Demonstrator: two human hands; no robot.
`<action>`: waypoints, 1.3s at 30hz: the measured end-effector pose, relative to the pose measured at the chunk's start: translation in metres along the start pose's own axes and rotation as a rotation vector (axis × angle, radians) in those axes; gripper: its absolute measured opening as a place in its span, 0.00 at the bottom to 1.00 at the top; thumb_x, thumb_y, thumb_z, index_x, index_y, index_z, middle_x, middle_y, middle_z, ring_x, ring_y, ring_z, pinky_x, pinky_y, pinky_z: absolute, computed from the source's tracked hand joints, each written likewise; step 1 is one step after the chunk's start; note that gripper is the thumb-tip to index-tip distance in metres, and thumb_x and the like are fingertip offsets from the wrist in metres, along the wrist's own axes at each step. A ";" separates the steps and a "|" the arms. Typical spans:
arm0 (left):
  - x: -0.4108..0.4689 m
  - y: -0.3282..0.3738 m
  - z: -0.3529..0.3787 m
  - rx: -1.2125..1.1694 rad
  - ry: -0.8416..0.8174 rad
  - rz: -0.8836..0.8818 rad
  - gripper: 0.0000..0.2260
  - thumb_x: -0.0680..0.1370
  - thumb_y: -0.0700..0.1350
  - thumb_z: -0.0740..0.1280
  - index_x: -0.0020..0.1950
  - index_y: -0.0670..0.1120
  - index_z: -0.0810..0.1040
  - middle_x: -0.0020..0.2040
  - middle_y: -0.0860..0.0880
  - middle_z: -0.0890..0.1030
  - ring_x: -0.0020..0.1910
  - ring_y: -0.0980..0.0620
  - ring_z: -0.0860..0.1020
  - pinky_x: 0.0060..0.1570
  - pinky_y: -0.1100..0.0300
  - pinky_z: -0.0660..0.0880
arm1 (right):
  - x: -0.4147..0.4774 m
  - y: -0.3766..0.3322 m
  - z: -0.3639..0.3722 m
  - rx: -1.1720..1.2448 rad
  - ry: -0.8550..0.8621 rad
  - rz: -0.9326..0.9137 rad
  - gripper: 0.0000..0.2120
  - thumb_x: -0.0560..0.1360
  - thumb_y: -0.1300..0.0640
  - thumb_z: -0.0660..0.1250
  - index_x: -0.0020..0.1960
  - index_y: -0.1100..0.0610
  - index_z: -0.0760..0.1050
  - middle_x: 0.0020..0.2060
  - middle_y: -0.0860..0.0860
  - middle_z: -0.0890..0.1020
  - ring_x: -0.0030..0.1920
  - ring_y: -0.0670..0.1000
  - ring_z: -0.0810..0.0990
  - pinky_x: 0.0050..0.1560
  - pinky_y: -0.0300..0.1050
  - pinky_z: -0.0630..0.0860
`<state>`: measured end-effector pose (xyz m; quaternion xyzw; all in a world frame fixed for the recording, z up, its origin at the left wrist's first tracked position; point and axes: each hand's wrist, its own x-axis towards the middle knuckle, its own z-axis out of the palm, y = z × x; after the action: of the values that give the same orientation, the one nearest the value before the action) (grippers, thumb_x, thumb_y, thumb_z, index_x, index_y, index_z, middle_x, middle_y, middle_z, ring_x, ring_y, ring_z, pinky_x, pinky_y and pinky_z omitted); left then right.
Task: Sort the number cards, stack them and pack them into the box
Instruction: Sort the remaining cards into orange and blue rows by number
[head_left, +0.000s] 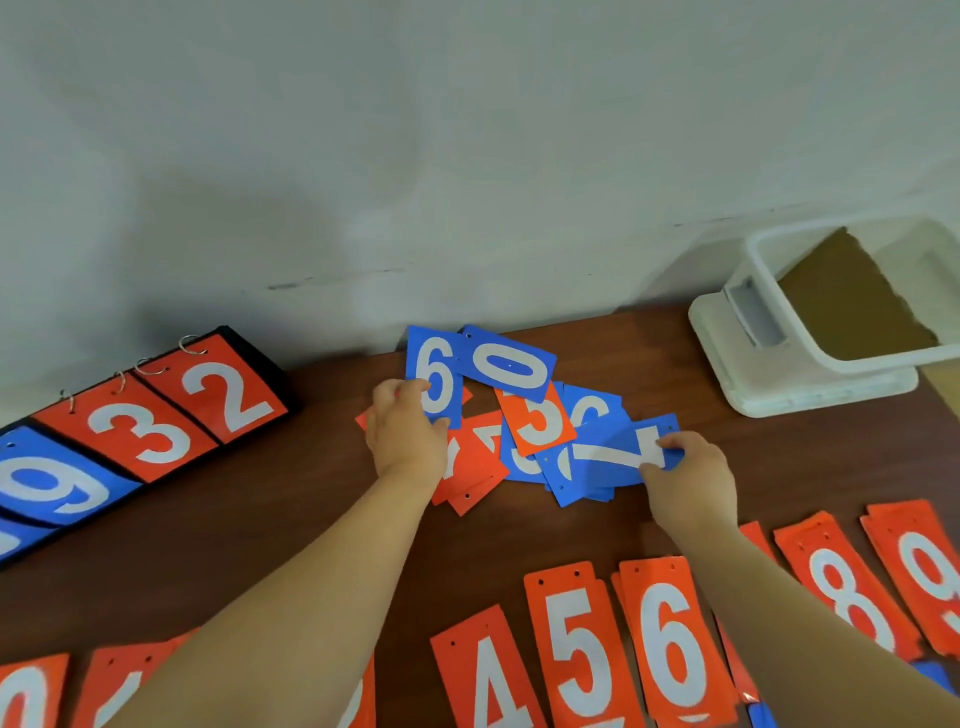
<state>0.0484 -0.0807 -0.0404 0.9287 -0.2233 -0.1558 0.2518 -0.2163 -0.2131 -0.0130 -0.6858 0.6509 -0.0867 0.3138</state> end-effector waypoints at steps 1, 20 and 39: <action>-0.001 0.000 0.000 -0.062 -0.006 0.000 0.22 0.76 0.40 0.75 0.68 0.49 0.74 0.69 0.48 0.67 0.68 0.46 0.73 0.60 0.56 0.78 | -0.003 0.001 -0.005 0.034 0.021 -0.008 0.16 0.76 0.59 0.71 0.63 0.52 0.75 0.60 0.54 0.76 0.49 0.52 0.77 0.44 0.49 0.79; -0.249 0.031 -0.175 -0.123 -0.506 0.200 0.21 0.75 0.41 0.76 0.59 0.62 0.73 0.49 0.63 0.84 0.51 0.63 0.82 0.47 0.63 0.78 | -0.129 0.050 -0.173 0.356 -0.203 -0.312 0.13 0.80 0.62 0.68 0.54 0.43 0.77 0.32 0.44 0.80 0.23 0.45 0.71 0.25 0.42 0.70; -0.432 0.064 -0.184 -0.055 -0.567 0.375 0.23 0.77 0.45 0.74 0.67 0.65 0.76 0.64 0.66 0.73 0.63 0.66 0.72 0.63 0.63 0.72 | -0.255 0.057 -0.230 0.326 -0.693 -0.753 0.14 0.79 0.56 0.70 0.54 0.36 0.79 0.46 0.55 0.82 0.39 0.56 0.80 0.44 0.56 0.81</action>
<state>-0.2671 0.1568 0.2223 0.7841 -0.4471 -0.3646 0.2287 -0.4207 -0.0423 0.2107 -0.8026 0.1959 -0.0618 0.5600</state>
